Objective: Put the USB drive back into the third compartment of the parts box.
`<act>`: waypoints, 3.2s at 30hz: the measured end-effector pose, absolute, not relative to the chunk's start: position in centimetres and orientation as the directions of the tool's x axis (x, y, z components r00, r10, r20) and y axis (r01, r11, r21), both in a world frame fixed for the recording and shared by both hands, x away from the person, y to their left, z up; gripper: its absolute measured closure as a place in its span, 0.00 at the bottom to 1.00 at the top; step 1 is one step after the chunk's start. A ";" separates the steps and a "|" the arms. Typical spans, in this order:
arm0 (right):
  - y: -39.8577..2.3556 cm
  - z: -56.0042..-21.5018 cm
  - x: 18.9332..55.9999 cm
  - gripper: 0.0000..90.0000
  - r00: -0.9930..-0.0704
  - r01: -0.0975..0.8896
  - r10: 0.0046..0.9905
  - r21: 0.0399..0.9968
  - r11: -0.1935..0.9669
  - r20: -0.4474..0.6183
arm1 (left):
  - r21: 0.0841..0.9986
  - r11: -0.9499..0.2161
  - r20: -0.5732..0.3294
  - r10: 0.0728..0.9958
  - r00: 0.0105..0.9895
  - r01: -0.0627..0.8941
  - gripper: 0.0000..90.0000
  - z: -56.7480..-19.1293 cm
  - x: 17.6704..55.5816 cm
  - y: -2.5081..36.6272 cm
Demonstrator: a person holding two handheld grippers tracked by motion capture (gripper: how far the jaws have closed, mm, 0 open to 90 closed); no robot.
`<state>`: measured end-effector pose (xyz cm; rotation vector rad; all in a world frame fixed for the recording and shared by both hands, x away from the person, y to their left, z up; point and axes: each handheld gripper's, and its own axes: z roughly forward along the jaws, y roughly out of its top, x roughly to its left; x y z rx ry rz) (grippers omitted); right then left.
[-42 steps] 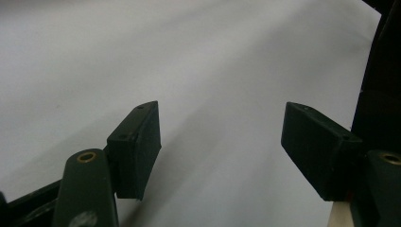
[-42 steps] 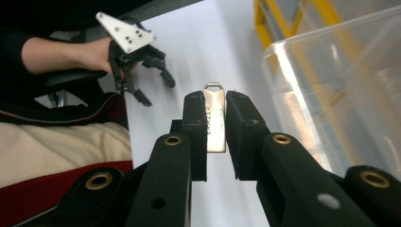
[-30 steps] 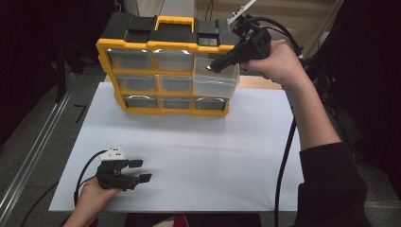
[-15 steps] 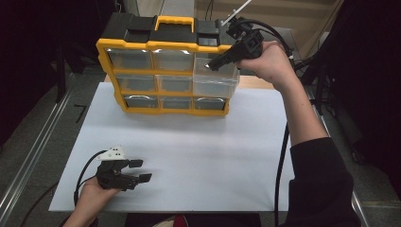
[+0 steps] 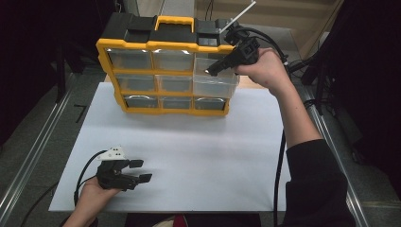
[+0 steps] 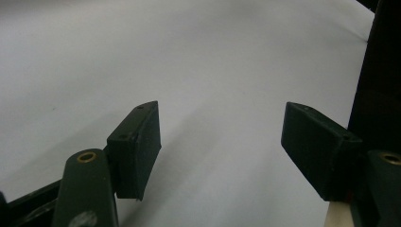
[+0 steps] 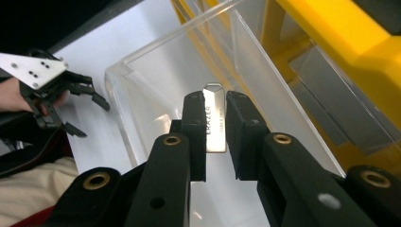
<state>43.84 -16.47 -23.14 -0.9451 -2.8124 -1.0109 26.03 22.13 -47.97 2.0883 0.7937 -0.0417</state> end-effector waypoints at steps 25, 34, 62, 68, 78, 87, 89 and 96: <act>-19.8 -19.3 41.2 0.42 -0.791 0.518 0.599 0.656 0.549 0.123 | 0.724 -0.419 -0.302 0.521 0.798 0.548 0.34 -48.0 26.1 22.1; -23.0 -19.5 39.8 0.30 -0.819 0.479 0.563 0.674 0.563 0.112 | 0.722 -0.420 -0.301 0.525 0.796 0.550 0.34 -48.1 26.1 22.1; -27.4 -27.1 38.7 0.30 -0.789 0.531 0.588 0.682 0.503 0.181 | 0.727 -0.414 -0.298 0.529 0.795 0.548 0.34 -48.1 26.1 22.0; -26.9 -29.0 38.4 0.30 -0.786 0.532 0.594 0.678 0.507 0.172 | 0.727 -0.414 -0.304 0.521 0.797 0.548 0.34 -48.1 26.1 22.0; -25.6 -31.6 37.5 0.30 -0.788 0.546 0.586 0.655 0.522 0.190 | 0.729 -0.414 -0.300 0.524 0.797 0.546 0.34 -48.0 26.1 22.1; -24.3 -34.7 36.7 0.30 -0.755 0.592 0.617 0.637 0.495 0.223 | 0.727 -0.414 -0.301 0.525 0.796 0.548 0.34 -48.0 26.1 22.1; -24.0 -35.3 36.4 0.30 -0.757 0.587 0.614 0.642 0.493 0.221 | 0.727 -0.413 -0.301 0.525 0.796 0.548 0.34 -48.0 26.1 22.1; -23.0 -37.2 35.5 0.30 -0.762 0.588 0.603 0.644 0.490 0.237 | 0.729 -0.414 -0.299 0.524 0.797 0.546 0.34 -48.0 26.1 22.0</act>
